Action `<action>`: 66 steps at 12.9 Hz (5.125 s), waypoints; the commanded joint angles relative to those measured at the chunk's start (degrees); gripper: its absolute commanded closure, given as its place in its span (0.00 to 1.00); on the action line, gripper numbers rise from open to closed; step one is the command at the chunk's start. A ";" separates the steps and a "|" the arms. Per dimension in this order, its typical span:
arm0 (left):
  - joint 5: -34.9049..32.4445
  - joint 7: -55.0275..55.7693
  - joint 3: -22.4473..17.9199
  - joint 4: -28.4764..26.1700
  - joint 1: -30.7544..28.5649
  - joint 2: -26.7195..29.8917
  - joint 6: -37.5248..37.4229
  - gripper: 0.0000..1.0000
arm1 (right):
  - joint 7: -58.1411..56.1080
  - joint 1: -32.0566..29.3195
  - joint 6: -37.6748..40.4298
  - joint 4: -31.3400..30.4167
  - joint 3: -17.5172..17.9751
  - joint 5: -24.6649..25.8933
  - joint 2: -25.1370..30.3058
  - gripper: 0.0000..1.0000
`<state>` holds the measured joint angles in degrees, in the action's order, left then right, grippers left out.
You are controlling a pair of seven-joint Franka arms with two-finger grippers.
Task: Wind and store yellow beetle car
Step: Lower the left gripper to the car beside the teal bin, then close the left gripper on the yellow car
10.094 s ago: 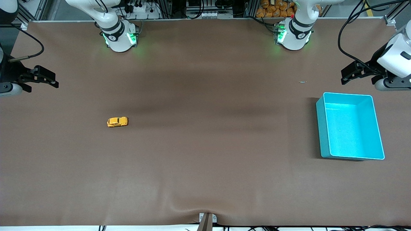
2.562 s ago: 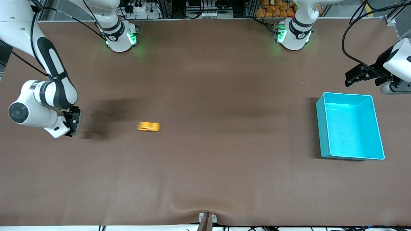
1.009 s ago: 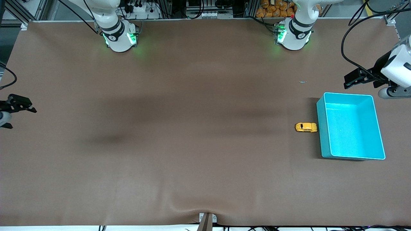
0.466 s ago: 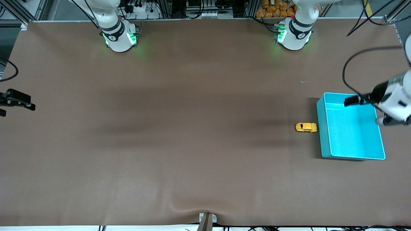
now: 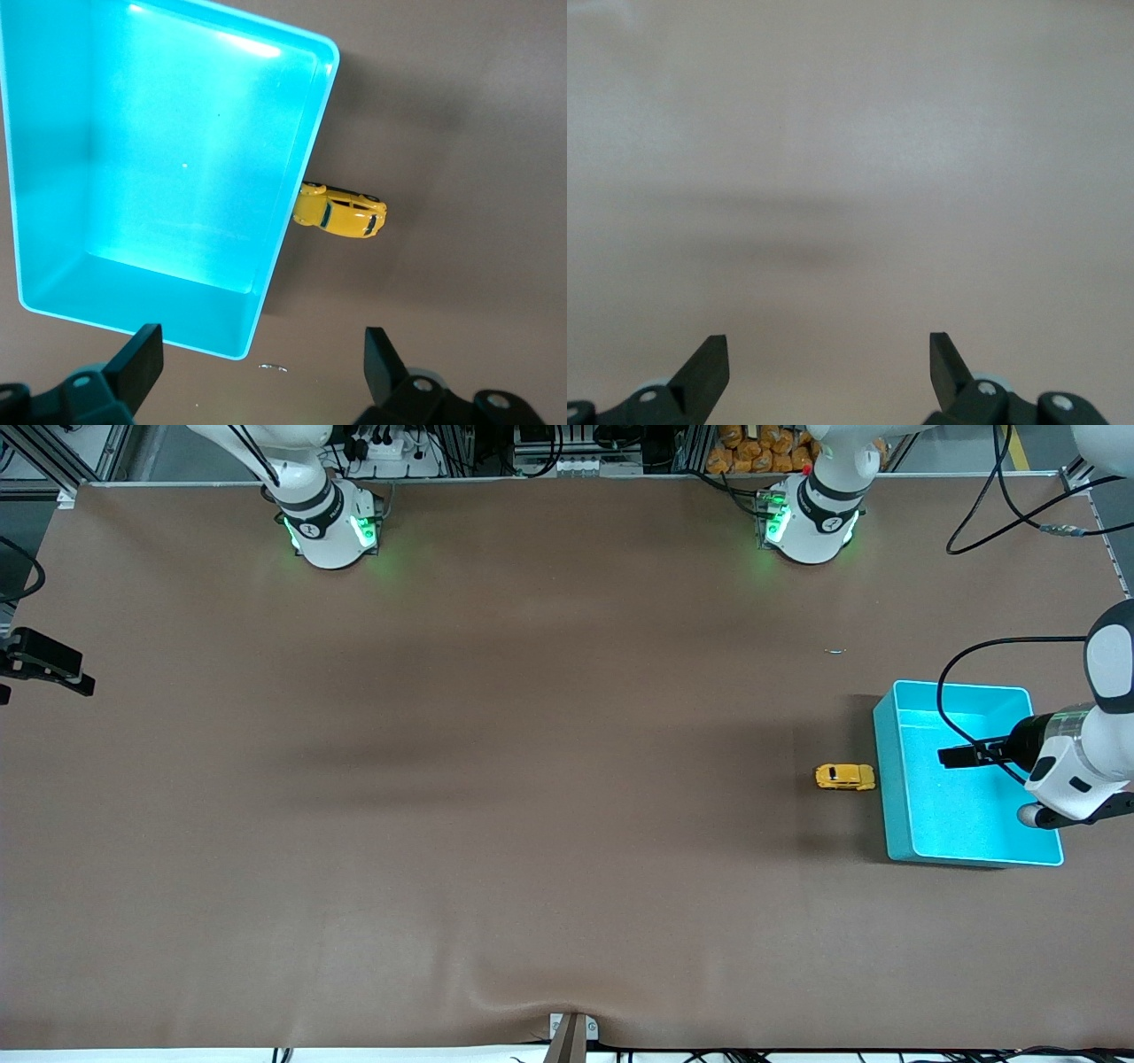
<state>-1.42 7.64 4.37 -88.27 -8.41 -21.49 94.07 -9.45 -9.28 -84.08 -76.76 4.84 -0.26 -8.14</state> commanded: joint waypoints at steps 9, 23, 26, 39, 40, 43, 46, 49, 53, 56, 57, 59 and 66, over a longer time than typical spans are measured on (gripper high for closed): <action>1.60 24.94 0.55 -28.89 -0.55 14.73 23.26 0.00 | 3.29 0.75 -3.11 -11.39 0.00 -0.71 8.05 0.00; 2.04 69.86 2.92 -29.68 0.32 7.70 35.82 0.00 | 5.84 3.39 -4.69 -10.78 0.00 -0.53 7.70 0.00; 2.04 76.89 3.36 -29.16 1.72 4.37 39.34 0.00 | 5.93 3.48 -4.17 -10.78 0.08 -0.53 7.70 0.00; -8.31 90.60 3.28 -29.59 5.25 -3.19 43.21 0.00 | 5.93 4.01 0.14 -9.64 0.26 -0.79 8.05 0.00; -10.07 92.19 3.28 -29.59 5.33 -3.90 43.39 0.00 | 5.93 4.09 0.23 -9.64 0.26 -0.79 8.05 0.00; -10.71 92.82 3.28 -30.12 5.60 -4.96 43.57 0.00 | 6.02 4.35 0.32 -9.64 0.35 -0.79 8.31 0.00; -10.71 93.08 3.19 -30.56 5.51 -5.14 43.57 0.00 | 5.93 4.97 0.05 -9.55 0.26 -0.79 8.23 0.00; -13.93 97.11 3.10 -30.56 5.51 -5.57 43.57 0.61 | 5.93 5.59 -0.21 -9.55 0.17 -0.79 7.88 0.00; -22.04 105.65 3.36 -30.47 5.42 -7.51 43.66 1.00 | 6.28 6.38 -0.56 -9.72 0.17 -0.71 7.53 0.00; -22.04 105.22 3.89 -29.69 5.25 -5.93 43.04 1.00 | 6.28 6.47 -0.82 -9.64 0.17 -0.18 6.91 0.00; -22.04 105.04 4.07 -29.16 5.25 -5.32 42.87 1.00 | 6.28 6.38 -1.00 -9.64 0.17 0.00 7.00 0.00; -20.82 105.30 5.12 -26.53 4.90 -4.52 42.78 1.00 | 6.28 6.03 -1.88 -9.64 0.08 0.00 6.91 0.00; -16.25 104.95 6.62 -18.18 4.72 -4.61 41.37 1.00 | 5.58 2.52 -1.79 -8.58 -0.44 -0.88 7.35 0.00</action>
<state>-18.96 112.21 10.37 -108.14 -3.18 -26.68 136.93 -3.81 -4.72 -86.58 -85.61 4.10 -0.23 -0.94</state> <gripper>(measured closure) 0.542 0.000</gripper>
